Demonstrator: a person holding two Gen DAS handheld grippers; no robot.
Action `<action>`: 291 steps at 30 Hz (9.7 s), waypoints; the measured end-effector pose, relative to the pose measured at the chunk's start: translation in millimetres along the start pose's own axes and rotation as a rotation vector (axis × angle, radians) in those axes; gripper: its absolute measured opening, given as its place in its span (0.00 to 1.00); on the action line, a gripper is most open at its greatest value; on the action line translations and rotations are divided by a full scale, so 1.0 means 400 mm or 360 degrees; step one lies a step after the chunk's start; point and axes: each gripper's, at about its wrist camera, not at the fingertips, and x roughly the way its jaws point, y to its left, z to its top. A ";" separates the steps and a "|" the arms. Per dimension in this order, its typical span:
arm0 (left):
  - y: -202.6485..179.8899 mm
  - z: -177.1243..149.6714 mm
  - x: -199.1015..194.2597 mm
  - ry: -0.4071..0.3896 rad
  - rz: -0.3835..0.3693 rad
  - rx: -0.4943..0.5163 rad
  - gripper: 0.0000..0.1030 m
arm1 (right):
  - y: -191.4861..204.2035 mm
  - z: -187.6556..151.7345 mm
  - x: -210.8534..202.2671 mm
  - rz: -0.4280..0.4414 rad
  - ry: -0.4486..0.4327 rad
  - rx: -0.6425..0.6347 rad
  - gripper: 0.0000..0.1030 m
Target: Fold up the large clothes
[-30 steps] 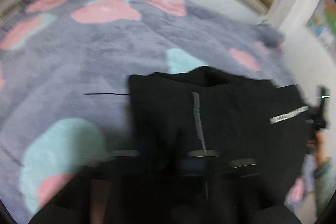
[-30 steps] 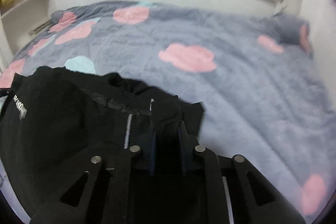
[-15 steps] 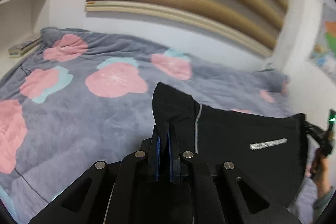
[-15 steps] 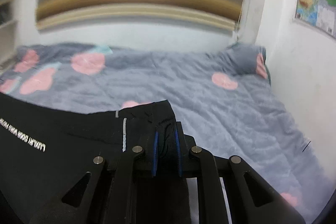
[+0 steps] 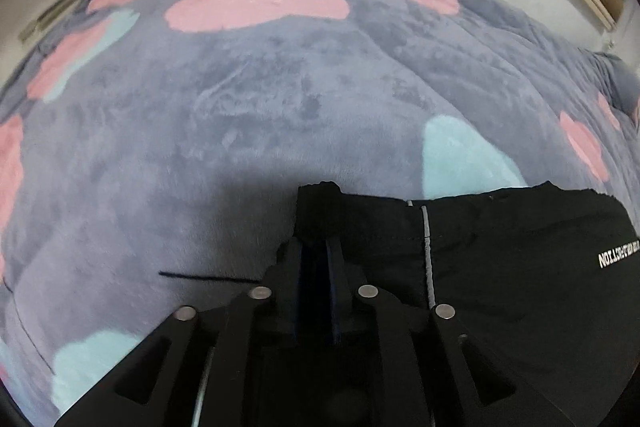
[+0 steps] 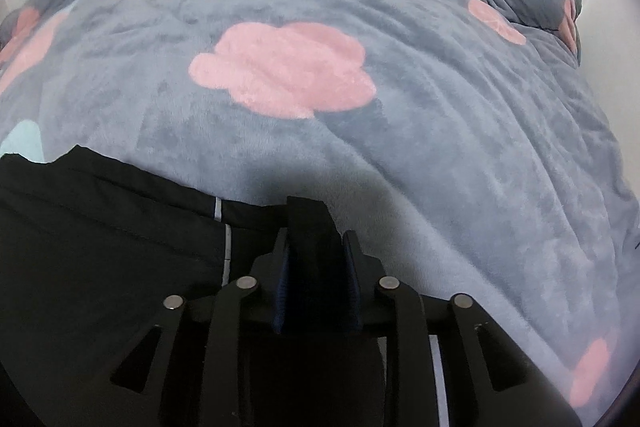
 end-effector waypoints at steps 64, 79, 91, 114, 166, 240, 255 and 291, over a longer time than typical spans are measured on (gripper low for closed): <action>-0.183 -0.193 -0.305 -0.0090 -0.0391 0.0126 0.62 | 0.160 -0.156 -0.308 0.0574 -0.0085 0.0118 0.61; -0.062 -0.301 -0.361 -0.0029 -0.0263 0.0147 0.62 | 0.101 -0.301 -0.440 0.0537 -0.0089 -0.0019 0.73; 0.183 -0.291 -0.469 -0.0188 -0.0345 -0.0087 0.78 | -0.113 -0.376 -0.443 0.0441 -0.0113 0.0078 0.84; 0.157 -0.257 -0.079 0.0344 -0.0964 -0.0279 0.78 | -0.214 -0.376 -0.099 0.1247 0.0166 0.0557 0.99; 0.402 -0.816 -0.404 0.0116 -0.1120 -0.0623 0.51 | -0.152 -0.718 -0.519 0.0818 -0.0010 0.0387 0.61; -0.138 -0.907 -1.000 -0.0621 -0.0008 0.0142 0.76 | 0.287 -0.892 -1.000 0.0188 -0.0539 0.0202 0.94; -0.128 -0.893 -0.940 -0.0521 -0.0010 0.0136 0.76 | 0.288 -0.881 -0.952 0.0215 -0.0471 0.0191 0.94; -0.115 -0.898 -0.907 -0.0455 -0.0010 0.0135 0.76 | 0.295 -0.891 -0.938 0.0243 -0.0432 0.0154 0.94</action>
